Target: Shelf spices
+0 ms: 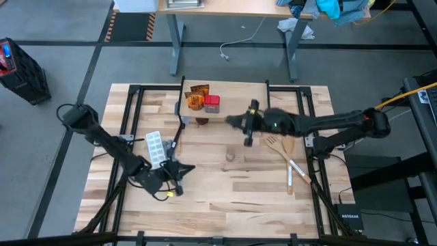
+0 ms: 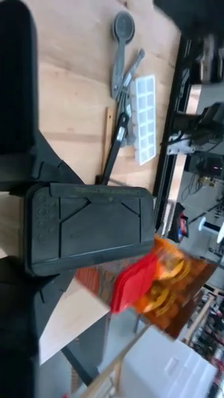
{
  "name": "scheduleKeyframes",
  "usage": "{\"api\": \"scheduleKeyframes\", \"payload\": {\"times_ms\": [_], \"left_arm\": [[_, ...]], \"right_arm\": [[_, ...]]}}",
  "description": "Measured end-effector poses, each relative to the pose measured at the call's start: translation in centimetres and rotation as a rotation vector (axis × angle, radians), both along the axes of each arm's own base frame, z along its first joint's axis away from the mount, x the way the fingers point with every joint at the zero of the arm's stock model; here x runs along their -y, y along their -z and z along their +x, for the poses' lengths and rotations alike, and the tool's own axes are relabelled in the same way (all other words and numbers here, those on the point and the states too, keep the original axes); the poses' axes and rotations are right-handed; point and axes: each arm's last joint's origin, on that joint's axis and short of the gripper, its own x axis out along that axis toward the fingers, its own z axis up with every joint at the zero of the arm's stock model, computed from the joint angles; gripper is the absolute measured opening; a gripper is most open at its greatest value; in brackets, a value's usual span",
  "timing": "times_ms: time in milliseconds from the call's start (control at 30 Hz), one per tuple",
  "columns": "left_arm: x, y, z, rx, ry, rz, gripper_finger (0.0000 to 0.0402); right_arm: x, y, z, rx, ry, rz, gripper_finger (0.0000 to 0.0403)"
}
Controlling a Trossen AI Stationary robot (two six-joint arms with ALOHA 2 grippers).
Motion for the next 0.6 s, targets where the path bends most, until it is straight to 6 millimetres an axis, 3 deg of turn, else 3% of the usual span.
{"api": "scheduleKeyframes", "payload": {"times_ms": [367, 600], "left_arm": [[-0.5, 1.6, 2.1, 0.004, -0.002, 0.004, 0.0005], [-1.2, 1.4, 3.0, 0.018, 0.059, 0.006, 0.0005]], "right_arm": [[5.8, 0.1, -1.1, 0.022, -0.040, 0.083, 0.0115], [8.3, 1.8, -0.3, 0.011, -0.065, 0.099, 0.0115]]}}
